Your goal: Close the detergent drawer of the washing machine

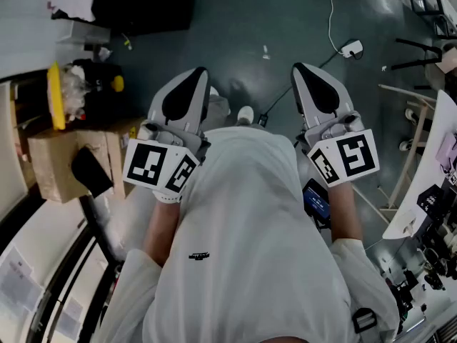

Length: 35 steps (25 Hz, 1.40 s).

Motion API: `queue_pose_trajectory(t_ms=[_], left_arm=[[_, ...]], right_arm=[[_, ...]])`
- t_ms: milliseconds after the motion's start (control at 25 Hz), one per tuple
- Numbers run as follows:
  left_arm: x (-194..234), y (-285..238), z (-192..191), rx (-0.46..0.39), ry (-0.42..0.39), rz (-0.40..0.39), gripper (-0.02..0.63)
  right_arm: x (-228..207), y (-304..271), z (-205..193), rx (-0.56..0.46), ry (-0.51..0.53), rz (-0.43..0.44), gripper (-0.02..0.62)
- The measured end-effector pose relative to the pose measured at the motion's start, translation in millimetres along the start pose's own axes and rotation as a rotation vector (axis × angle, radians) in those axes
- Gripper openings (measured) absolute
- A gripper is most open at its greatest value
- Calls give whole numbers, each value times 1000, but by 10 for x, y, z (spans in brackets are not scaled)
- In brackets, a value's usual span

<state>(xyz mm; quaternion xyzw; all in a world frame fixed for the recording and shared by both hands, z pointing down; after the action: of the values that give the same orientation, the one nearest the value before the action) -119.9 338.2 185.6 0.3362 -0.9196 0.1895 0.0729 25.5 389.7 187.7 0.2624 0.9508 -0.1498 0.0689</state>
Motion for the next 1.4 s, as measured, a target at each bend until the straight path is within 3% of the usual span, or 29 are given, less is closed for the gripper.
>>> queue_pose_trajectory(t_ms=[280, 560, 920, 1200, 1400], left_arm=[[-374, 267, -301, 17, -8, 3, 14], [-301, 274, -230, 9, -18, 4, 12], [187, 10, -13, -3, 14, 4, 14], [785, -242, 268, -28, 49, 2, 14], [1237, -356, 463, -48, 45, -6, 14]], right_arm=[[75, 432, -262, -24, -43, -18, 2], [270, 343, -235, -55, -33, 0, 2], [183, -175, -110, -25, -50, -27, 2], [139, -816, 147, 34, 11, -4, 2], [63, -1253, 314, 21, 9, -44, 2]])
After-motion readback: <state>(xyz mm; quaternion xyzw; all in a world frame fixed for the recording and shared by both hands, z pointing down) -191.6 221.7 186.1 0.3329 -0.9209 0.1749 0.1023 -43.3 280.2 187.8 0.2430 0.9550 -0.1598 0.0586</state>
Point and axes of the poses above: the fingertips, and each gripper's own axes: y backward along the fingers, x to its left, z out of its top, the point moved 1 cm from there along y, backward along the fingers, and after that the axes turned 15 degrees about z, right-handed, at the moved point
